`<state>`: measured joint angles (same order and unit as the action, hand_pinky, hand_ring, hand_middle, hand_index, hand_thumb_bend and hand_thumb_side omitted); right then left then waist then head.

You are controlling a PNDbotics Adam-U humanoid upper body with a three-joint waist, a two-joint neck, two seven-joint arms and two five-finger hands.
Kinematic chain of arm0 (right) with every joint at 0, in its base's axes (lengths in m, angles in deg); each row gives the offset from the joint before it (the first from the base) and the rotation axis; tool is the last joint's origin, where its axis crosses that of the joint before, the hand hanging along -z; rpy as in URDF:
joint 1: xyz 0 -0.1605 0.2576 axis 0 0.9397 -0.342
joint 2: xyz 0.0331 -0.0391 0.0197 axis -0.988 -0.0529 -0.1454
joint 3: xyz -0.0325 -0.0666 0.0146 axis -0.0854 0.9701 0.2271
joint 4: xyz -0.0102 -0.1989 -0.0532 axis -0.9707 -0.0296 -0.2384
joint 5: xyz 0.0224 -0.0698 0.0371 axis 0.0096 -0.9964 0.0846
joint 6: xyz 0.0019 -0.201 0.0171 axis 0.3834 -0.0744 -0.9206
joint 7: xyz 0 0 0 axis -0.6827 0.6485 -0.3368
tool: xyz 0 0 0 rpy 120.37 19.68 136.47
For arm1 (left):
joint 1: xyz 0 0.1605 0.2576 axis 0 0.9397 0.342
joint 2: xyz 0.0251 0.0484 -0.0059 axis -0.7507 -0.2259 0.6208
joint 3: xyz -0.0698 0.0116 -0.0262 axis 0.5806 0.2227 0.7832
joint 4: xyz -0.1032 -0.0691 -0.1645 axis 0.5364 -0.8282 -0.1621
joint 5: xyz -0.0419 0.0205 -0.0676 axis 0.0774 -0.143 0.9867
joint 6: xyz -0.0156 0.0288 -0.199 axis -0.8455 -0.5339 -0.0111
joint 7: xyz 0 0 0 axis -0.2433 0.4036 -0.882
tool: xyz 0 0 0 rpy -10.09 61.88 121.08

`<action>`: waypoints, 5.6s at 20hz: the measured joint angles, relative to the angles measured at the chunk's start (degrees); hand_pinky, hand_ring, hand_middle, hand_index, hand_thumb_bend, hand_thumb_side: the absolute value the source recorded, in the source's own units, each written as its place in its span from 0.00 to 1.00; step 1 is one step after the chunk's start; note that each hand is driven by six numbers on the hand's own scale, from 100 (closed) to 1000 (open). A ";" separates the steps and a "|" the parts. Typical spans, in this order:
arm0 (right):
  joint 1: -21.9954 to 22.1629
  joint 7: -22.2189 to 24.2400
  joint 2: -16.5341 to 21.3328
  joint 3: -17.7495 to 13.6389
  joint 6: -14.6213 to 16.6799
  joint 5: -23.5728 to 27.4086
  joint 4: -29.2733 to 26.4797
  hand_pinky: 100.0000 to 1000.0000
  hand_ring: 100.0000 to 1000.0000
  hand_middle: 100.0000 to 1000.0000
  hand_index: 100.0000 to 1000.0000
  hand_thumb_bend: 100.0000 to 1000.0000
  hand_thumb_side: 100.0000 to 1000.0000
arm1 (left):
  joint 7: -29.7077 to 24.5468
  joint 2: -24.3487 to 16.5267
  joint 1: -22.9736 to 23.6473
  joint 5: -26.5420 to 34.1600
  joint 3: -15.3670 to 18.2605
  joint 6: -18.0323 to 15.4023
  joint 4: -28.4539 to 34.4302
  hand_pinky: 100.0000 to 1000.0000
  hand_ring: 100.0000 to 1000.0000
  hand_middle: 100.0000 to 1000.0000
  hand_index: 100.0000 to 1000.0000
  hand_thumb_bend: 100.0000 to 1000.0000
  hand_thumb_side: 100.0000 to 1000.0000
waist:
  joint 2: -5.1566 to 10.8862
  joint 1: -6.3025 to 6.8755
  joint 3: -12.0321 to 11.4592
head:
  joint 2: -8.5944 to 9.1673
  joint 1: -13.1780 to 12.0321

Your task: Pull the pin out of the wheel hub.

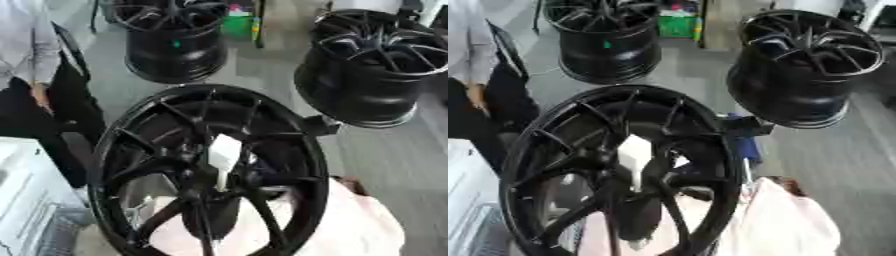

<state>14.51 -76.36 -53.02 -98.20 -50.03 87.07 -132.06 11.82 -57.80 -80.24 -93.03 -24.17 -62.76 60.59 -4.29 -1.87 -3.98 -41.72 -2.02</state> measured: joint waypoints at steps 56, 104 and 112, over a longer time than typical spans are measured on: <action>0.43 1.18 -0.22 1.14 -1.09 1.51 0.00 0.66 0.64 0.67 0.72 0.00 0.71 | -46.42 3.40 -26.09 3.46 -35.80 2.02 11.49 0.81 0.80 0.71 0.87 0.47 0.32 | -1.50 0.50 0.20 | 1.70 0.80; -0.32 1.46 -3.11 1.44 -1.36 2.55 0.00 0.66 0.64 0.67 0.72 0.00 0.73 | -46.59 9.62 -18.56 -12.08 -38.56 0.15 -4.94 0.82 0.81 0.72 0.85 0.45 0.23 | -3.83 0.00 1.37 | 2.55 0.62; -0.54 1.43 -3.21 1.43 -1.37 2.57 0.00 0.66 0.64 0.67 0.72 0.00 0.73 | -46.61 9.74 -18.56 -10.94 -38.57 0.44 -5.23 0.81 0.81 0.72 0.86 0.46 0.25 | -3.95 0.03 1.49 | 2.55 0.55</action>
<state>13.97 -74.93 -56.23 -96.78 -51.41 89.64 -132.06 -34.79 -48.06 -98.80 -103.97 -62.73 -62.31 55.36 -8.24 -1.84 -2.49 -39.16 -1.47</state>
